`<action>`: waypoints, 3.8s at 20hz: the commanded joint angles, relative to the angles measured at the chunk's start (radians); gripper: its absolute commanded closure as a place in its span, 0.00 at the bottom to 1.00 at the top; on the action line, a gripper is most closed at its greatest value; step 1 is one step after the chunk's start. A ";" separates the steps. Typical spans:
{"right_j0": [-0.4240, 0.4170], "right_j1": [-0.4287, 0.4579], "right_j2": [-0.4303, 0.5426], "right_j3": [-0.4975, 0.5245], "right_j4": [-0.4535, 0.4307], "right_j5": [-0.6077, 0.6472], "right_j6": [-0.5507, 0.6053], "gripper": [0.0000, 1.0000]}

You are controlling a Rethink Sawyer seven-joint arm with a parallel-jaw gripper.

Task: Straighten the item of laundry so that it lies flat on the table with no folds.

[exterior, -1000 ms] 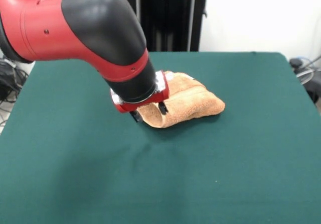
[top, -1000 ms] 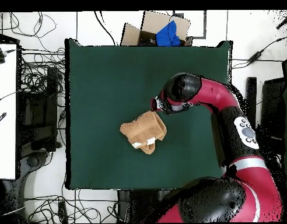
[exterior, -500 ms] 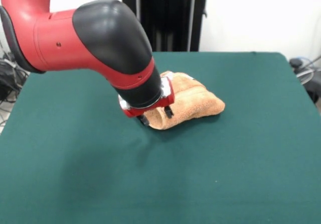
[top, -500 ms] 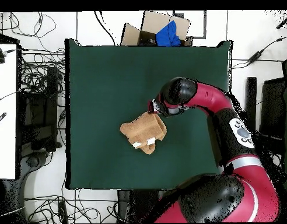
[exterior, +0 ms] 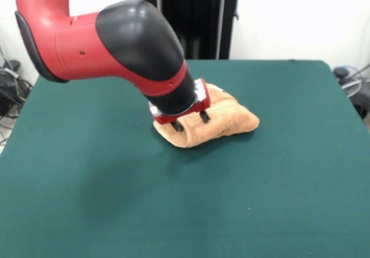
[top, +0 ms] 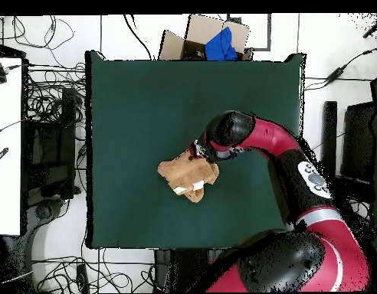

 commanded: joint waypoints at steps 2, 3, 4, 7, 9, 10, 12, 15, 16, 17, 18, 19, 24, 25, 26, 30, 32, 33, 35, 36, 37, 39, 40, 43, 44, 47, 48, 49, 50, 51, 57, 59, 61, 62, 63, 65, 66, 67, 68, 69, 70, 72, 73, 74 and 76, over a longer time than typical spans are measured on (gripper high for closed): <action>0.064 -0.058 -0.121 0.134 0.047 -0.097 0.337 0.00; 0.066 -0.055 -0.125 0.137 0.052 -0.110 0.337 0.00; 0.066 -0.051 -0.127 0.138 0.059 -0.116 0.335 0.00; 0.056 -0.044 -0.123 0.151 0.084 -0.164 0.323 0.00; 0.048 -0.044 -0.119 0.162 0.107 -0.201 0.324 0.00; 0.046 -0.043 -0.118 0.162 0.112 -0.211 0.316 0.00; 0.044 -0.041 -0.124 0.170 0.134 -0.237 0.308 1.00; 0.039 -0.043 -0.125 0.185 0.148 -0.279 0.308 1.00; 0.043 -0.045 -0.130 0.185 0.153 -0.279 0.306 1.00; 0.050 -0.046 -0.137 0.180 0.157 -0.284 0.307 1.00; 0.055 -0.048 -0.143 0.177 0.162 -0.283 0.305 1.00; 0.063 -0.049 -0.152 0.168 0.162 -0.295 0.307 1.00; 0.098 -0.068 -0.199 0.154 0.169 -0.297 0.322 1.00; 0.110 -0.077 -0.215 0.149 0.164 -0.301 0.335 1.00; 0.124 -0.085 -0.231 0.142 0.163 -0.287 0.347 1.00; 0.207 -0.131 -0.309 0.104 0.171 -0.213 0.412 1.00; 0.240 -0.143 -0.338 0.091 0.185 -0.193 0.439 1.00; 0.259 -0.147 -0.354 0.081 0.188 -0.184 0.453 1.00; 0.290 -0.153 -0.384 0.067 0.199 -0.162 0.476 1.00; 0.301 -0.155 -0.396 0.062 0.207 -0.153 0.480 1.00; 0.314 -0.159 -0.408 0.056 0.212 -0.135 0.489 1.00; 0.342 -0.168 -0.436 0.041 0.220 -0.098 0.512 1.00; 0.348 -0.171 -0.442 0.037 0.225 -0.091 0.516 1.00; 0.369 -0.182 -0.462 0.026 0.232 -0.065 0.530 1.00; 0.373 -0.185 -0.467 0.021 0.236 -0.053 0.534 1.00; 0.387 -0.201 -0.485 0.006 0.242 -0.012 0.548 1.00; 0.389 -0.207 -0.489 0.003 0.244 -0.007 0.549 1.00; 0.391 -0.213 -0.493 0.000 0.246 -0.002 0.549 1.00; 0.392 -0.218 -0.497 -0.003 0.248 0.003 0.550 1.00; 0.395 -0.227 -0.502 -0.007 0.244 0.000 0.550 1.00; 0.425 -0.264 -0.545 -0.044 0.236 0.045 0.577 1.00; 0.435 -0.272 -0.561 -0.049 0.244 0.069 0.591 1.00; 0.445 -0.281 -0.576 -0.054 0.251 0.097 0.607 1.00; 0.449 -0.284 -0.583 -0.055 0.256 0.110 0.613 1.00; 0.456 -0.289 -0.593 -0.057 0.259 0.122 0.622 1.00; 0.474 -0.303 -0.615 -0.058 0.259 0.137 0.638 1.00; 0.479 -0.308 -0.621 -0.057 0.261 0.143 0.643 1.00; 0.485 -0.312 -0.628 -0.055 0.264 0.149 0.648 1.00; 0.488 -0.315 -0.632 -0.058 0.263 0.151 0.649 1.00; 0.494 -0.312 -0.639 -0.067 0.259 0.150 0.649 1.00; 0.497 -0.311 -0.644 -0.075 0.260 0.158 0.648 1.00; 0.505 -0.305 -0.654 -0.102 0.255 0.180 0.649 1.00; 0.509 -0.303 -0.659 -0.112 0.254 0.191 0.652 1.00; 0.513 -0.301 -0.664 -0.123 0.254 0.202 0.656 1.00; 0.519 -0.299 -0.670 -0.141 0.257 0.235 0.669 1.00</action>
